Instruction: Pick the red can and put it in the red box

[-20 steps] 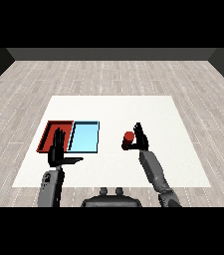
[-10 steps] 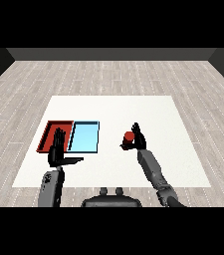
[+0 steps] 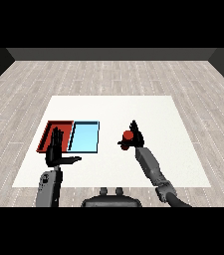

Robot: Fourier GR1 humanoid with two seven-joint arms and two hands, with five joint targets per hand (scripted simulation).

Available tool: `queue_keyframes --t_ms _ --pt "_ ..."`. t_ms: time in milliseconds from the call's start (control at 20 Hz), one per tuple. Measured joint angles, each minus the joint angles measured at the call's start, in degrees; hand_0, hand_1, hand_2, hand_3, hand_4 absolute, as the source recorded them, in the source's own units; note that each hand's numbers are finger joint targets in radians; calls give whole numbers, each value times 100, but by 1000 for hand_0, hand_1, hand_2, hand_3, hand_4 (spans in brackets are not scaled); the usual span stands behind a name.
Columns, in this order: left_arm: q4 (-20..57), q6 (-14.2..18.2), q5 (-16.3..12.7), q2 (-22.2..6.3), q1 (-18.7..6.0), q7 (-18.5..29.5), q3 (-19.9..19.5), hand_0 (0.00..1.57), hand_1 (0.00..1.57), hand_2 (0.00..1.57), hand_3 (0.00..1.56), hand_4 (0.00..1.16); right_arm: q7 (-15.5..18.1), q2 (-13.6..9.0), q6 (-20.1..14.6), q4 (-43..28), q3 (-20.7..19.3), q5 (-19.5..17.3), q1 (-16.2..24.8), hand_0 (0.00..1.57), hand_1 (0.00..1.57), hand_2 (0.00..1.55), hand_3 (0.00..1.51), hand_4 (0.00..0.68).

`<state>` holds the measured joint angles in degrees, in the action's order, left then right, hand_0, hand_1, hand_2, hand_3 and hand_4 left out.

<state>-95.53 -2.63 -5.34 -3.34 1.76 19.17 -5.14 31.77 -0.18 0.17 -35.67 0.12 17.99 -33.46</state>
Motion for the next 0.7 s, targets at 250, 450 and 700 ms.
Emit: queue_keyframes --t_ms 250,450,700 --pt "90 115 134 149 4 101 136 0 0 0 0 0 86 -18 43 24 163 63 90 0 0 0 0 0" --pt "243 131 116 152 -119 163 99 0 0 0 0 0 140 3 -104 288 223 201 -75 808 808 921 800 0" --pt "191 29 68 69 -22 184 61 0 0 0 0 0 15 -18 -410 390 144 51 -236 1488 1488 1466 1441 663"
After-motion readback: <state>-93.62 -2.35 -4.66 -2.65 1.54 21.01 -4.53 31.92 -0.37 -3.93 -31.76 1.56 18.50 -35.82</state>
